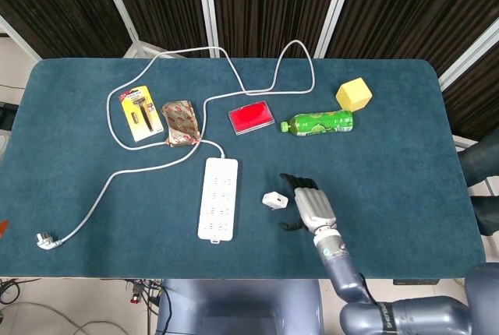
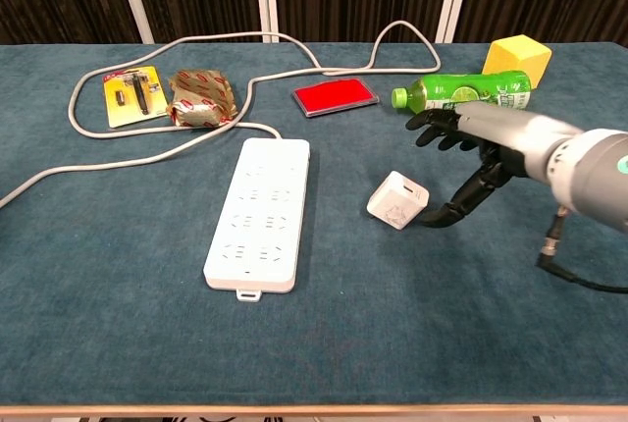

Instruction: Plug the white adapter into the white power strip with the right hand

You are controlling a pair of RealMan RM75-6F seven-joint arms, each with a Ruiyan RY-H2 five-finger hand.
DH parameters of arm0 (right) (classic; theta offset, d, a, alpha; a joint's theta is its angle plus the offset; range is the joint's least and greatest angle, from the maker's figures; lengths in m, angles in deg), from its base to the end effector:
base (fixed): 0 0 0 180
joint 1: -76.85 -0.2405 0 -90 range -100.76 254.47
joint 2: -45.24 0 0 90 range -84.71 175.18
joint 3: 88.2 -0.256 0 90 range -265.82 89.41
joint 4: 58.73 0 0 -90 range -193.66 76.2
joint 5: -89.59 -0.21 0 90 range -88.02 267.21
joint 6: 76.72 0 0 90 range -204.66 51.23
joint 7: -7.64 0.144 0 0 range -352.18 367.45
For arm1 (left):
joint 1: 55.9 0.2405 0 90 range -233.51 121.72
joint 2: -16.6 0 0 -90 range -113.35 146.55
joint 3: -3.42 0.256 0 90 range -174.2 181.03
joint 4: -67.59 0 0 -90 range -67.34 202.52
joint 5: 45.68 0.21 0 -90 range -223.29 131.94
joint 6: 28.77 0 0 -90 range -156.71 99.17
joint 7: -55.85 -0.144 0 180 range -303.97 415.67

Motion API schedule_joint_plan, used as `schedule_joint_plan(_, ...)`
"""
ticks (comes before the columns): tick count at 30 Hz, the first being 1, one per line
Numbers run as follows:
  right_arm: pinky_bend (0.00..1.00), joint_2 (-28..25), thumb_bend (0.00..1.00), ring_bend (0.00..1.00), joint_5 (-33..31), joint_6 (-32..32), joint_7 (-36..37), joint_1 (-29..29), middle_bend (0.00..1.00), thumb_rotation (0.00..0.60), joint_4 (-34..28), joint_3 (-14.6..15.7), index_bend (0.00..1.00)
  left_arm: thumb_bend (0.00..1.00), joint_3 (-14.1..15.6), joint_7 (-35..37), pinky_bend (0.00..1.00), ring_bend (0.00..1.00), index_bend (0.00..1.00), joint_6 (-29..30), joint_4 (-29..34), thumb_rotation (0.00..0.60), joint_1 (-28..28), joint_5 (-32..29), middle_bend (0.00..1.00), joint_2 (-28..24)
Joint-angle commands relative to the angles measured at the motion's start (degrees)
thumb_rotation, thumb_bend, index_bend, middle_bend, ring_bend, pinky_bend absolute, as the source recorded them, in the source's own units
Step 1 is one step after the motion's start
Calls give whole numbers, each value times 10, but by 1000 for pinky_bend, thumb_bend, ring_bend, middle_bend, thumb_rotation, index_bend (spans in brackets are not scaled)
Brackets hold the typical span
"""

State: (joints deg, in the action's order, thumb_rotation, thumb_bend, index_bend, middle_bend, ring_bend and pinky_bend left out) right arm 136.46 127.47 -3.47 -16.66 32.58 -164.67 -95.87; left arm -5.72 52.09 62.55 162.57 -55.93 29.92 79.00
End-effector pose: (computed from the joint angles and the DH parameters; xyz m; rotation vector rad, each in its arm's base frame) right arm -0.1209 -0.2857 -0.0236 1.5756 -1.4264 0.9103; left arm -0.3278 0.1710 0.2041 -1.0844 -0.8263 -0.8414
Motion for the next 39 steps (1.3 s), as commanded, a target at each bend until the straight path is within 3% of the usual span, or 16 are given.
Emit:
schedule_joint_plan(1, 87, 20, 242, 196, -16, 7, -20, -6, 235, 600, 21, -15, 160, 100, 0, 0, 0, 0, 197, 0, 0, 600, 0, 0, 0, 0)
schedule_joint_plan(11, 112, 57, 293, 308, -44, 11, -66, -15, 355, 600, 66, -42, 298, 100, 0, 0, 0, 0, 197, 0, 0, 600, 0, -1, 0, 0)
schedule_joint_plan(20, 115, 84, 387, 335, -59, -1, -78, -13, 389, 600, 97, -56, 345, 100, 0, 0, 0, 0, 197, 0, 0, 600, 0, 0, 0, 0)
schedule_joint_plan(30, 116, 105, 405, 343, -57, -13, -90, -12, 397, 600, 118, -62, 366, 100, 0, 0, 0, 0, 197, 0, 0, 600, 0, 0, 0, 0)
schedule_joint_plan(39, 142, 122, 408, 394, -53, -20, -97, -11, 447, 600, 136, -69, 444, 100, 0, 2, 0, 0, 197, 0, -1, 600, 0, 0, 0, -1)
